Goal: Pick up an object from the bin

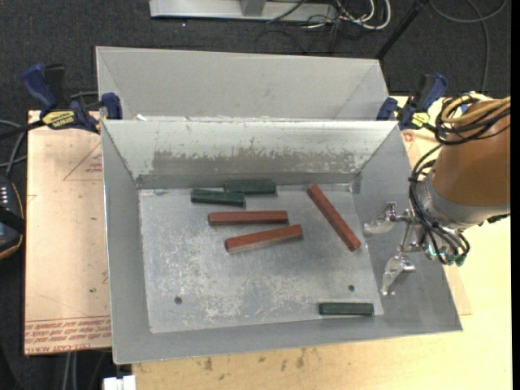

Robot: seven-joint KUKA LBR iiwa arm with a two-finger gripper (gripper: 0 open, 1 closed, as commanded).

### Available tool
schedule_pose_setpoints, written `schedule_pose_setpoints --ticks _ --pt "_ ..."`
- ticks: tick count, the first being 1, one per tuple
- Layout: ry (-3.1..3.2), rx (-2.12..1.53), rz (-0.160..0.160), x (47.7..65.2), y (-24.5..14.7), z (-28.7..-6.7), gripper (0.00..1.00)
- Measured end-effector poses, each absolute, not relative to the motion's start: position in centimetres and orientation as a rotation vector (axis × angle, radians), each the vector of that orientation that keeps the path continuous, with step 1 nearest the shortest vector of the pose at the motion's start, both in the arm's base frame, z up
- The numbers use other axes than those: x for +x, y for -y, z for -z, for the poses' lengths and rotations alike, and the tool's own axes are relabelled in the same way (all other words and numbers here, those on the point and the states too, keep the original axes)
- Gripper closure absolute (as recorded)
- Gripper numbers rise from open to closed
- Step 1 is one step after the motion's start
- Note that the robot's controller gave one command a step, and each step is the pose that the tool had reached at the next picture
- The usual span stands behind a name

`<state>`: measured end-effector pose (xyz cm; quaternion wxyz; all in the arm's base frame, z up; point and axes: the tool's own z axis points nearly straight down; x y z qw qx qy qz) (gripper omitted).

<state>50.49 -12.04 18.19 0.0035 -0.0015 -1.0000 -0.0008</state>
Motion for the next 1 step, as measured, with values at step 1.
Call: schedule_pose_setpoints --ticks 1 --pt "3.142 0.0 0.001 50.68 11.98 -18.54 0.0"
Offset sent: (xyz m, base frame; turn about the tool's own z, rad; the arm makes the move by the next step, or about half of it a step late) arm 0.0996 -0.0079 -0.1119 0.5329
